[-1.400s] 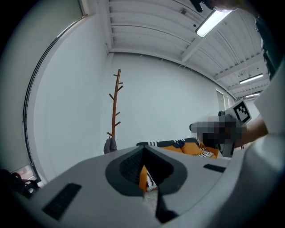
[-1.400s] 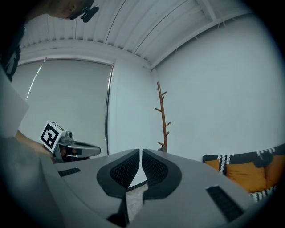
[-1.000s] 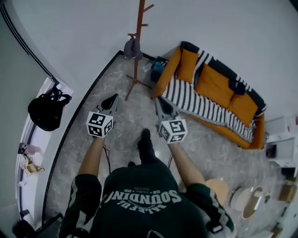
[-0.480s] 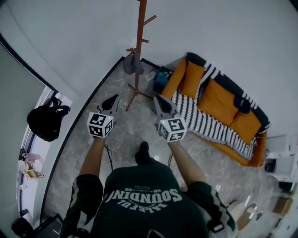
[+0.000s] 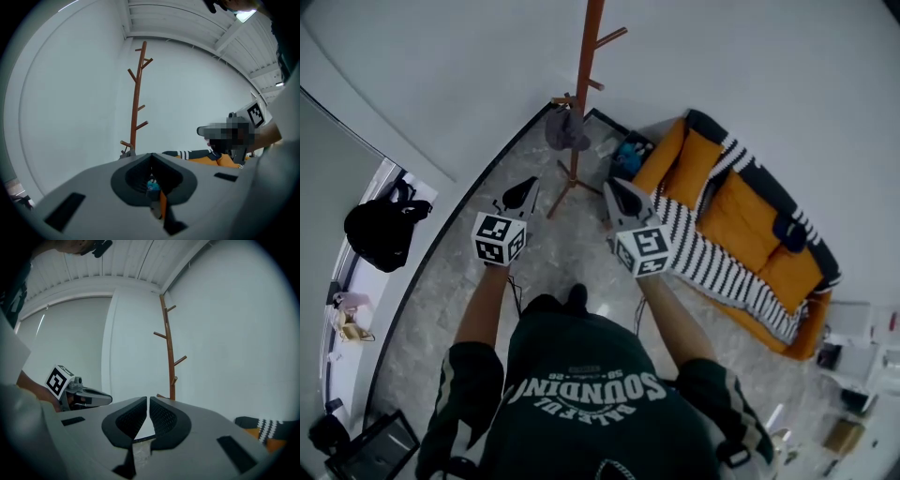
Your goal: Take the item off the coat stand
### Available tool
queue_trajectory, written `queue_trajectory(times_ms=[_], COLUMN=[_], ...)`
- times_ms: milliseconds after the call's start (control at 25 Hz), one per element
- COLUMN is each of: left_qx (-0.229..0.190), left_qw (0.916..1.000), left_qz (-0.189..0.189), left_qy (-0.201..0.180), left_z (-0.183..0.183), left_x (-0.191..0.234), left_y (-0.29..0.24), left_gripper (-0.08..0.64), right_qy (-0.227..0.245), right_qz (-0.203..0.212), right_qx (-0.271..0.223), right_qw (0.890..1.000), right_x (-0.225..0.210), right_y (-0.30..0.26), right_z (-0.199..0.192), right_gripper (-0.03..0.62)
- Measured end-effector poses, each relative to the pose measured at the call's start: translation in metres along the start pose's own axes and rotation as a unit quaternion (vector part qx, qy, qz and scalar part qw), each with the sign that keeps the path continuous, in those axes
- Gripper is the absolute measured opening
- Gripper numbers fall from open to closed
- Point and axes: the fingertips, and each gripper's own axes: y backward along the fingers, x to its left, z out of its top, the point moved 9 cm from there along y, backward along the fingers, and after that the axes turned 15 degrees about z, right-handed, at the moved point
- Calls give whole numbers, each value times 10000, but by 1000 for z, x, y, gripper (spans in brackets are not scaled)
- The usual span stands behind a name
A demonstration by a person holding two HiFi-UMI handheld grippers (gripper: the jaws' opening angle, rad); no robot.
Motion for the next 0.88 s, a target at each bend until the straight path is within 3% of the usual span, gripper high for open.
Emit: queue_trajectory(times_ms=[560, 880], left_qx=[110, 286], left_qw=[9999, 9995], left_qz=[-56, -122], left_qy=[92, -41], left_z=[-3, -23], left_x=[23, 27], left_y=[-52, -75], left_gripper=[2, 2], right_qy=[-152, -180], right_qz=[0, -89], right_qx=[166, 172], right_qw=[9997, 9996], right_x=[-25, -36], right_y=[-42, -54], right_z=[-9, -12], right_gripper=[0, 2])
